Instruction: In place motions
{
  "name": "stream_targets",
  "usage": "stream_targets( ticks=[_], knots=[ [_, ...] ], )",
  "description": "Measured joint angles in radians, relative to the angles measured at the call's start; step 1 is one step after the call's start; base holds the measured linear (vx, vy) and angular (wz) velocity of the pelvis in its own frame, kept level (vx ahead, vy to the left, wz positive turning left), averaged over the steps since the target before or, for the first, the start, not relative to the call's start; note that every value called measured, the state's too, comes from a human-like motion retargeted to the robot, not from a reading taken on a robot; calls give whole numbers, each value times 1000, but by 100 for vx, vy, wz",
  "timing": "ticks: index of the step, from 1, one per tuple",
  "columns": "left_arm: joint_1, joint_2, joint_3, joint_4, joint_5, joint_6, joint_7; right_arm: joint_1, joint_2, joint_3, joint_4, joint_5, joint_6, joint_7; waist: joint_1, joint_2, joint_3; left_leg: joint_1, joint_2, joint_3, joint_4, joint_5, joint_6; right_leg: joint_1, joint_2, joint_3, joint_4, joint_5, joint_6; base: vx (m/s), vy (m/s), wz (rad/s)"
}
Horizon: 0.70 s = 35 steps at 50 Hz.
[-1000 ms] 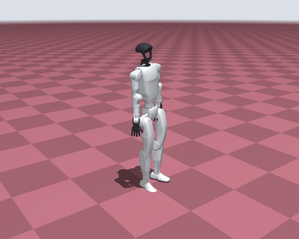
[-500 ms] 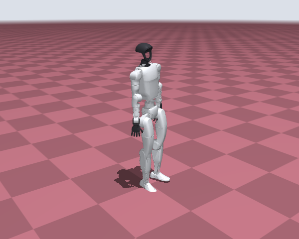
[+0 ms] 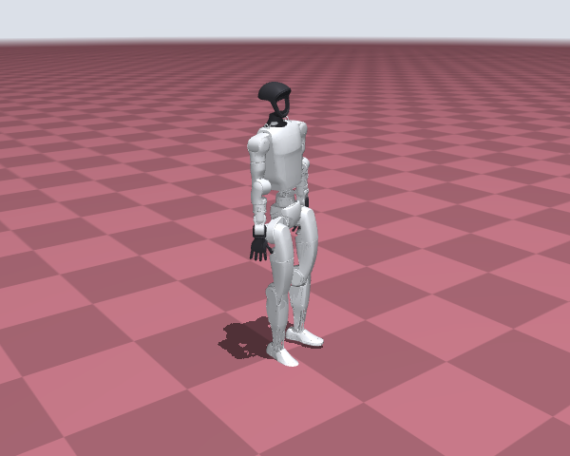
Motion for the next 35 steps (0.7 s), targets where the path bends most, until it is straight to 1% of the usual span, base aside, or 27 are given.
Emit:
stream_targets(
  ticks=[19, 35],
  knots=[
    [-2, 3, -3, 2, -2, 1, -1, -5, -4, 5, 2, -4, -1, 5, 2, -6, 1, -8, 10, 6, 14, -6, -15, 1, -9, 8, 1, 2, 1, 0, 0, 0],
    [-4, 4, -5, 3, -4, 1, -1, -7, -11, 16, 0, -10, -3, -7, 0, -7, 4, -4, 9, 7, 17, -14, -17, 3, -11, 8, 3, 2, 1, 0, 0, 0]
  ],
)
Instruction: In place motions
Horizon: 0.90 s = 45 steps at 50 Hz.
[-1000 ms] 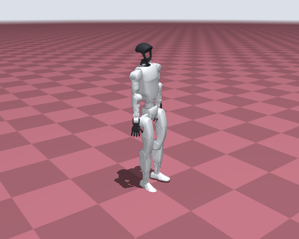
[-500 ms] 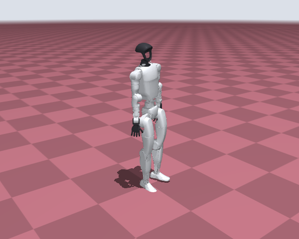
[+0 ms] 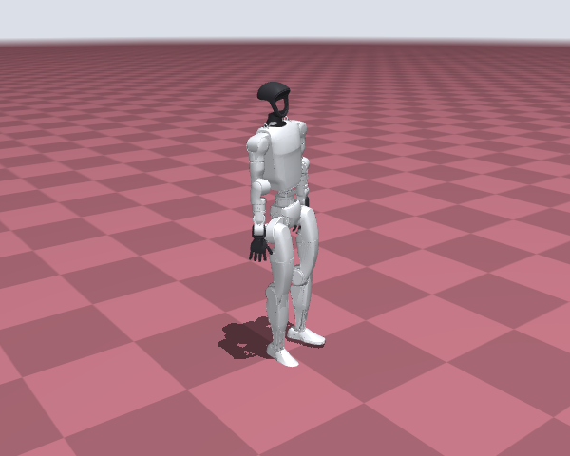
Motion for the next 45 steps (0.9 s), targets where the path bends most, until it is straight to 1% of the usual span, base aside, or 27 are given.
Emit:
stream_targets(
  ticks=[13, 29, 38, 45],
  knots=[
    [-2, 5, 5, -1, -4, 2, 4, 18, -22, -25, -27, 11, -19, -10, 4, 2, 3, 1, 0, 4, 1, -5, 4, 0, 1, 3, 1, 0, 0, 0, 0, 0],
    [2, 3, 23, -16, -13, 1, -3, 40, -43, -59, -12, 31, -17, -35, 7, 1, 8, -2, -2, 3, 3, -7, 7, 6, -3, -7, 0, -6, 2, 0, 0, 0],
    [-5, 10, 31, -30, -18, 1, -3, 67, -49, -77, -2, 46, -19, -43, 27, 4, 14, -17, -13, -43, 10, 3, 11, 26, -11, -43, 0, -23, 5, 2, 5, 24],
    [0, 14, 34, -26, -18, 1, 3, 78, -53, -87, 4, 45, -17, -47, 54, 3, 7, -36, -28, -103, 9, 19, 9, 43, -22, -90, -6, -37, 10, 3, 7, 46]
  ],
)
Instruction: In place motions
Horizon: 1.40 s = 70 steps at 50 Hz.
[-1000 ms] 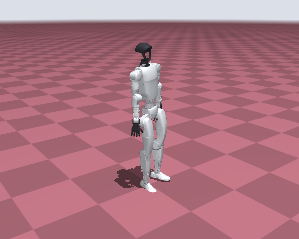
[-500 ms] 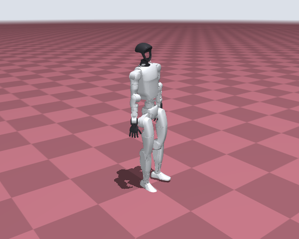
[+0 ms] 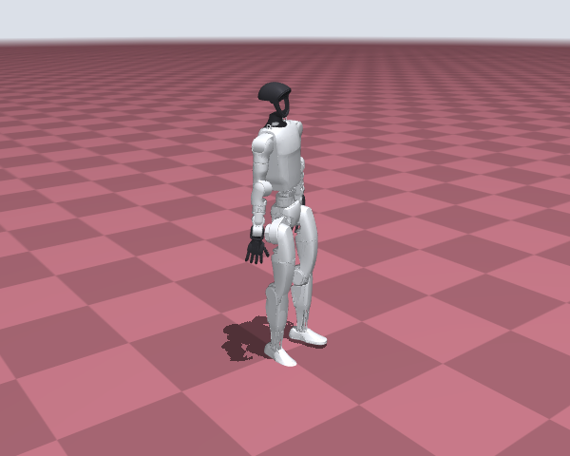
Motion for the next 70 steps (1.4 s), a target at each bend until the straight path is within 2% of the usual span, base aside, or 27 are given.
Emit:
stream_targets(
  ticks=[22, 45, 53, 55, 57, 59, 60, 62, 63, 65, 66, 68, 70],
  knots=[
    [30, -16, 42, 36, -19, 1, 18, -58, 40, 42, -111, 20, -47, 71, 55, -14, 8, -23, -19, -70, -2, 19, -4, 20, -12, -66, -10, -13, 5, 0, 1, 10],
    [14, -12, 32, 11, -29, -2, 8, -17, 5, 5, -14, -2, -8, 13, 34, -6, -1, -19, -7, -38, 1, 1, -4, 8, -3, -40, -9, -14, 1, 0, 0, 0],
    [-20, -4, 31, -7, -35, 2, -4, -24, -5, -5, -35, 21, -15, 10, -5, 18, 13, -82, 26, -84, 53, -6, -55, -41, 1, -23, 98, -70, 3, -8, -2, 22],
    [-33, 1, 30, -34, -39, -2, -11, -36, -3, 6, -38, 38, -18, 5, -26, 33, 30, -103, 46, -124, 61, 1, -72, -85, 9, 54, 171, -76, 4, -24, -9, 83],
    [-51, 14, 21, -61, -48, -5, -22, -48, 0, 21, -39, 48, -19, -1, -55, 38, 58, -118, 50, -175, 61, 17, -87, -117, 43, 215, 218, -81, 10, -28, -14, 119],
    [-80, 36, 8, -78, -52, -3, -33, -59, 6, 29, -38, 50, -20, -6, -72, 30, 85, -133, 37, -222, 56, 40, -102, -120, 69, 356, 217, -99, 42, -38, -22, 137],
    [-98, 47, 2, -84, -51, -1, -37, -63, 9, 30, -37, 49, -21, -10, -77, 24, 96, -143, 29, -243, 52, 54, -111, -113, 63, 370, 203, -114, 62, -40, -18, 178],
    [-135, 65, -16, -88, -43, 5, -35, -52, 12, 17, -34, 47, -26, -11, -80, 17, 105, -164, 18, -271, 40, 91, -129, -89, 23, 215, 143, -117, 43, -34, -13, 187],
    [-152, 68, -26, -91, -40, 7, -29, -42, 12, 11, -30, 49, -27, -9, -44, 11, 100, -177, 17, -252, 34, 107, -127, -76, -1, 126, 124, -118, 48, -30, -13, 150],
    [-180, 52, -55, -99, -34, 6, -9, -17, 11, -13, -25, 45, -23, 3, 23, -3, 96, -202, -6, -250, 29, 130, -88, -77, 3, 107, 102, -116, 43, -28, -11, 161],
    [-191, 36, -78, -97, -45, -3, 3, -2, 11, -34, -28, 34, -17, 5, 64, -6, 94, -221, 7, -178, 49, 105, -71, -77, -14, 56, 98, -113, 47, -23, -6, 174],
    [-208, 14, -111, -91, -77, -25, 8, 15, 14, -60, -34, 9, -9, -7, 131, -14, 101, -238, 74, 91, 96, 45, -67, -75, -28, -7, 93, -112, 48, -23, -6, 157],
    [-216, 6, -122, -90, -106, -33, -18, 16, 18, -65, -41, -10, -7, -31, 134, -34, 118, -219, 124, 375, 125, -2, -54, -63, -44, -63, 85, -114, 43, -28, -4, 197]
  ],
)
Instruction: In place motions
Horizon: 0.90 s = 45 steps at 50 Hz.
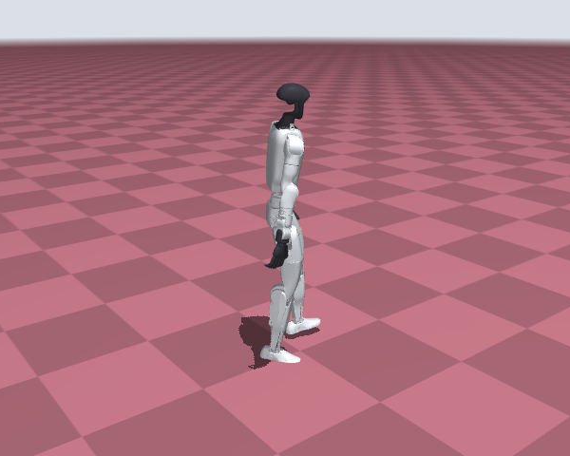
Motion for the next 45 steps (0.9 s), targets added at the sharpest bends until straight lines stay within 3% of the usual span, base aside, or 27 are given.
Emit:
stream_targets(
  ticks=[3, 7, 13, 19, 24, 28, 30, 32, 34, 40, 42, 43, 45],
  knots=[
    [22, -3, 37, 4, 17, 6, -23, 3, 4, 11, -1, -6, -1, -22, -71, -21, -17, 41, 32, 274, 54, -50, 31, 24, -36, -129, -8, -15, 11, -6, 3, 240],
    [81, -3, 92, 37, 33, 8, 31, 30, 4, 20, 14, 24, -8, -11, -130, -33, -84, 49, 41, 371, 156, -95, 77, 54, -58, -261, -17, -38, 35, 15, 9, 209],
    [147, 11, 162, 101, 40, 30, 48, 65, 12, 9, 47, 60, -3, -31, -75, -11, -117, 97, -78, 157, -13, -78, 113, 143, -2, -393, -28, -71, 55, 20, 13, 124],
    [204, 48, 207, 130, 58, 41, 83, 51, 35, 18, 54, 55, -8, -20, -3, -43, -152, 104, -133, 49, -93, -35, 123, 195, 3, -514, -20, -83, 69, 20, 11, 98],
    [231, 62, 228, 150, 59, 55, 93, 25, 38, 32, -15, -6, -40, 9, 28, -22, -144, 126, -121, -37, -122, -13, 126, 218, 1, -561, 83, -21, 3, 18, 9, 89],
    [238, 48, 240, 169, 42, 57, 84, 4, 36, 57, -60, 16, -72, -1, -45, 72, -128, 134, -41, -138, -122, 7, 118, 146, -27, -464, 335, 26, -90, 13, 7, 138],
    [241, 38, 245, 162, 53, 57, 70, -5, 39, 67, -67, 45, -78, 5, -86, 80, -120, 132, -47, -190, -129, 21, 119, 68, -18, -305, 414, 19, -36, 13, 4, 139],
    [235, 34, 242, 148, 65, 55, 60, -18, 47, 71, -63, 82, -74, 17, -123, 65, -101, 137, -74, -238, -137, 36, 123, 9, 51, -129, 409, -12, 15, 6, -1, 127],
    [226, 32, 233, 131, 71, 49, 53, -30, 58, 76, -56, 115, -71, 27, -121, 39, -81, 144, -100, -255, -141, 43, 126, -17, 100, -8, 355, -43, 28, 3, -5, 75],
    [195, 42, 192, 97, 69, 41, 26, -31, 80, 112, -66, 103, -71, 47, -134, -40, -31, 174, -192, -355, -153, 65, 133, -55, 108, 141, 120, -126, 57, 7, -10, 103],
    [189, 41, 189, 88, 63, 40, 22, -25, 81, 129, -73, 61, -71, 47, -119, -64, -21, 192, -219, -373, -165, 70, 134, -70, 114, 214, 70, -39, 28, 8, -8, 44],
    [183, 42, 192, 85, 56, 40, 18, -26, 81, 136, -75, 34, -70, 48, -93, -66, -21, 194, -215, -364, -172, 71, 132, -65, 113, 227, 77, -44, 29, 7, -7, 2],
    [174, 38, 190, 82, 46, 39, 17, -24, 78, 143, -75, -15, -66, 48, -72, -65, -18, 194, -216, -382, -169, 72, 131, -47, 70, 70, 74, -44, 37, 7, -7, 39]
  ],
)
